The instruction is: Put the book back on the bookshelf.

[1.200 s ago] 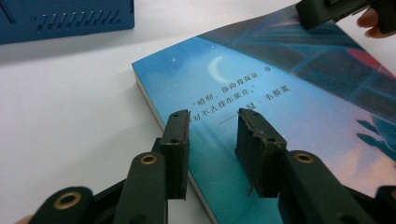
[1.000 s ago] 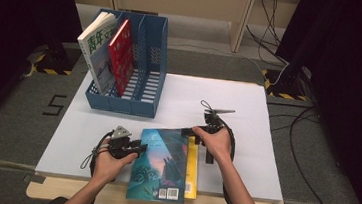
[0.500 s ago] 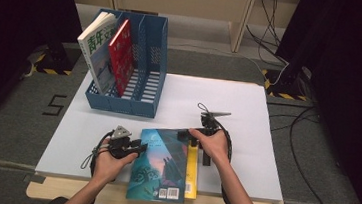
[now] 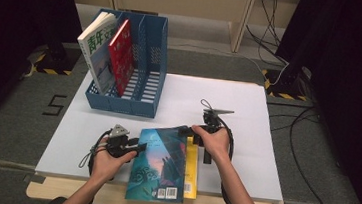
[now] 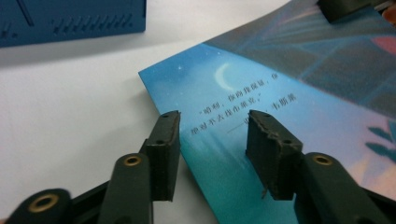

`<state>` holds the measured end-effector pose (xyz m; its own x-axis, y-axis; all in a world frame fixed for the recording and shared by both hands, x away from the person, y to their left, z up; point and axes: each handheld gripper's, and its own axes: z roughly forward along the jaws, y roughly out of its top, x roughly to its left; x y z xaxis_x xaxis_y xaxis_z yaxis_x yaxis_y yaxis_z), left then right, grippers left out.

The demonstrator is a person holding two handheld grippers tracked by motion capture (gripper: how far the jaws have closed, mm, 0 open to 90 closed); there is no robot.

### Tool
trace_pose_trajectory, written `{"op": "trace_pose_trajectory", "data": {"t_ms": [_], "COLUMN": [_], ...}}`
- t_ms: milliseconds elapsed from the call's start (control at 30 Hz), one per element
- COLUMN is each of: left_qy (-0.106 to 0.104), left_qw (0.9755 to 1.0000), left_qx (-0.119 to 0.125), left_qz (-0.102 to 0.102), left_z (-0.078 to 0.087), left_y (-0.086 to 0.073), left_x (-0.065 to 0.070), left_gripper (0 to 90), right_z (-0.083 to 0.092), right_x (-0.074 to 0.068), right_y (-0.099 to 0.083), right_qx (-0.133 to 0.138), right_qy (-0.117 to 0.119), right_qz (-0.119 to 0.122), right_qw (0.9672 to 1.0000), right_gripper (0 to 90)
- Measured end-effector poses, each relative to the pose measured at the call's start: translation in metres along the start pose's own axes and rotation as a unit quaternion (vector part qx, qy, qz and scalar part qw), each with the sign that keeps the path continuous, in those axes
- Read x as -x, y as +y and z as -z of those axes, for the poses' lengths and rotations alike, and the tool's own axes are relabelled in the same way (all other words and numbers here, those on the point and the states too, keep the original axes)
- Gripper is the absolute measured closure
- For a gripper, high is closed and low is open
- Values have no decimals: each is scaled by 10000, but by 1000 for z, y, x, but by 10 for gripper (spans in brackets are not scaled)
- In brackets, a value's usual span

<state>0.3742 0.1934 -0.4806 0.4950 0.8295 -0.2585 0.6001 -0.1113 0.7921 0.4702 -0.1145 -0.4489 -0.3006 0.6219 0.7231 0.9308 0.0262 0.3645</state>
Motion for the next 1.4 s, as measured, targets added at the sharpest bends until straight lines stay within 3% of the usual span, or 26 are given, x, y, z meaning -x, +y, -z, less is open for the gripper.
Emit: {"op": "trace_pose_trajectory", "data": {"t_ms": [200,400,800,1167,1400], "left_qy": [-100,-41,-71,-72,-72], "left_qw": [9997,9994,9990,9985,9982], "left_qx": [211,351,443,543,592], "left_qz": [45,44,16,3,6], "left_z": [6,12,16,19,20], "left_y": [6,11,15,17,17], "left_x": [1,0,2,2,2], "left_gripper": [480,464,457,455,454], "right_z": [9,18,39,60,75], "right_x": [-8,-18,-32,-48,-60], "right_y": [-1,1,5,7,10], "right_qx": [157,367,862,1456,1992], "right_qy": [172,364,426,345,316], "right_qz": [23,91,320,646,909], "right_qw": [9997,9986,9949,9866,9752], "right_gripper": [735,747,750,751,751]}}
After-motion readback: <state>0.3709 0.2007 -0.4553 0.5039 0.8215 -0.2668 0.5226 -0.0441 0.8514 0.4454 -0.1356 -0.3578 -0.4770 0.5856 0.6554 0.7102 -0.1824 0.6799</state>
